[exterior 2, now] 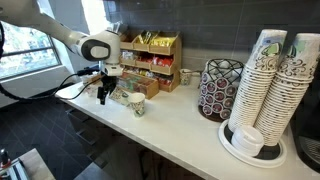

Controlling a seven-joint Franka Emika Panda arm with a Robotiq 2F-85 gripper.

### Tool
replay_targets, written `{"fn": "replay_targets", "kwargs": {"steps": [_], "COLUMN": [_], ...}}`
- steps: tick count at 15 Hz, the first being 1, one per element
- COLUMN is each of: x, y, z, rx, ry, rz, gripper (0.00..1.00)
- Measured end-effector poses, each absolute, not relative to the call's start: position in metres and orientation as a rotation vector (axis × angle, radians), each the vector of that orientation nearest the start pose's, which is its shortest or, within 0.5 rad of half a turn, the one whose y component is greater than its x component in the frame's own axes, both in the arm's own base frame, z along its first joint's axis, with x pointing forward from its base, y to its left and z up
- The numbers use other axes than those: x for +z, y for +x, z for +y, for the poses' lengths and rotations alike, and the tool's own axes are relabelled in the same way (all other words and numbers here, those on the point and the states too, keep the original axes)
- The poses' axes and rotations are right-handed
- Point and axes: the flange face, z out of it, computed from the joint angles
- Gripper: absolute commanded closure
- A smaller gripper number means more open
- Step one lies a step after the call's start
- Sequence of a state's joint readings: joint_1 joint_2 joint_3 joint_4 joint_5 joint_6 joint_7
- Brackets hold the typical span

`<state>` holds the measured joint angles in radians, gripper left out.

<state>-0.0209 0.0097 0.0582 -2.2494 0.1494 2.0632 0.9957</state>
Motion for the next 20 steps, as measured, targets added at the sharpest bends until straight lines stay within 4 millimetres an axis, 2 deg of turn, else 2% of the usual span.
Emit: {"fn": "replay_targets", "kwargs": {"steps": [10,17,20], "x": [0.343,0.352,0.360], "y": [0.485,0.482,0.489], "z": [0.032,0.034,0.039], "rx": [0.536,0.631,0.593], "ry": [-2.827,-2.896,-2.883], "rz": [1.372,1.153,1.086], "gripper": [0.00,0.00,0.00]}}
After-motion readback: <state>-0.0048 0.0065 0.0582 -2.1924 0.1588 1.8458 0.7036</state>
